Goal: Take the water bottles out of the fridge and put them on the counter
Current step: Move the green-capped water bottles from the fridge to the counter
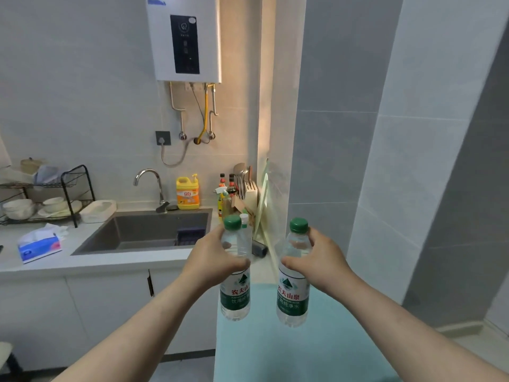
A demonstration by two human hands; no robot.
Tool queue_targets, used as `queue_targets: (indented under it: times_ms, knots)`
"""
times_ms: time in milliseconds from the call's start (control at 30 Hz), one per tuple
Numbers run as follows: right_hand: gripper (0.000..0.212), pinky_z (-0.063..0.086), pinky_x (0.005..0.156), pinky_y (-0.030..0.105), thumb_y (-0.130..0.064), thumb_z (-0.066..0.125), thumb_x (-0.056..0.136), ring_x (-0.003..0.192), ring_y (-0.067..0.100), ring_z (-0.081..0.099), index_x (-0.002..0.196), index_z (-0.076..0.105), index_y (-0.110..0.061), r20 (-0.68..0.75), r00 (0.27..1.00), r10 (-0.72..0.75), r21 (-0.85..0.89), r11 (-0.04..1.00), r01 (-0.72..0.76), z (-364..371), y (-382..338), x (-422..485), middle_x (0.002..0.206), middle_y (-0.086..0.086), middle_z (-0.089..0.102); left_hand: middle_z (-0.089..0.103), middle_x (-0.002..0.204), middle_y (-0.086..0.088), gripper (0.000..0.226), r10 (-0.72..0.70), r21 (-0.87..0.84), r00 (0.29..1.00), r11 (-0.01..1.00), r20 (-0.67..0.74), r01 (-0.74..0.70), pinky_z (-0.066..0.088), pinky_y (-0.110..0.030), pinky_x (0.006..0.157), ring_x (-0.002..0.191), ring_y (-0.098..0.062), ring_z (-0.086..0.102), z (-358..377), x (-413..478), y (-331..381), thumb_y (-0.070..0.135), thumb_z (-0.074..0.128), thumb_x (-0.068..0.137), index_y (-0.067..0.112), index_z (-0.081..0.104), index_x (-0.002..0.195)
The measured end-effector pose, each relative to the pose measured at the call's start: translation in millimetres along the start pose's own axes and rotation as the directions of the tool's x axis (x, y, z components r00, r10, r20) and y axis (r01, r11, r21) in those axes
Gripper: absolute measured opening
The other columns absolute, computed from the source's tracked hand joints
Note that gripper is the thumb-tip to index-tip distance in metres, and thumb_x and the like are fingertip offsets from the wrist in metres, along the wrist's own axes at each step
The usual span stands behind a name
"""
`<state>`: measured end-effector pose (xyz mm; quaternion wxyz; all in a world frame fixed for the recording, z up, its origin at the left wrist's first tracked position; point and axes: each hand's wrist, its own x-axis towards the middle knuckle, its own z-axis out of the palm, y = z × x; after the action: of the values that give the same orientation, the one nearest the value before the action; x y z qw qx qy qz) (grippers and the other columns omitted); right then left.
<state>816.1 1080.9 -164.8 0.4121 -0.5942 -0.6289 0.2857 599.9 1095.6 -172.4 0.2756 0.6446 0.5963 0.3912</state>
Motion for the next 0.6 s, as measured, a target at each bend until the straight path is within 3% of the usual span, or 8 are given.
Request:
queue_targets:
  times_ms: [167,400,600]
  knots:
    - [0.044,0.056,0.077,0.032,-0.022,0.083,0.067,0.089,0.014,0.068,0.106,0.063,-0.028,-0.021,0.998,0.066,-0.018,0.998,-0.067,50,44,78,0.097,-0.009,0.071,0.067,0.111,0.006,0.073,-0.033,0.022,0.999,0.999,0.016,0.033,0.059,-0.043,0.081,0.098,-0.02,0.065,24,79,-52,0.033,0.074,0.053,0.037,0.051,0.122]
    - [0.038,0.048,0.066,0.025,-0.02,0.079,0.068,0.085,0.013,0.066,0.1,0.062,-0.029,0.036,0.985,0.17,-0.023,0.985,-0.169,115,131,164,0.091,-0.008,0.07,0.068,0.096,0.012,0.056,-0.155,0.036,0.987,0.988,0.04,0.153,0.059,-0.042,0.079,0.089,-0.014,0.066,90,156,-140,0.031,0.077,0.057,0.038,0.054,0.108]
    - [0.032,0.043,0.059,0.017,-0.018,0.077,0.07,0.076,0.0,0.062,0.095,0.062,-0.03,0.04,0.978,0.205,0.0,0.979,-0.205,146,179,192,0.083,-0.011,0.068,0.068,0.088,0.012,0.046,-0.195,0.074,0.98,0.979,0.035,0.192,0.057,-0.039,0.075,0.082,-0.011,0.065,126,185,-185,0.031,0.075,0.059,0.036,0.055,0.101]
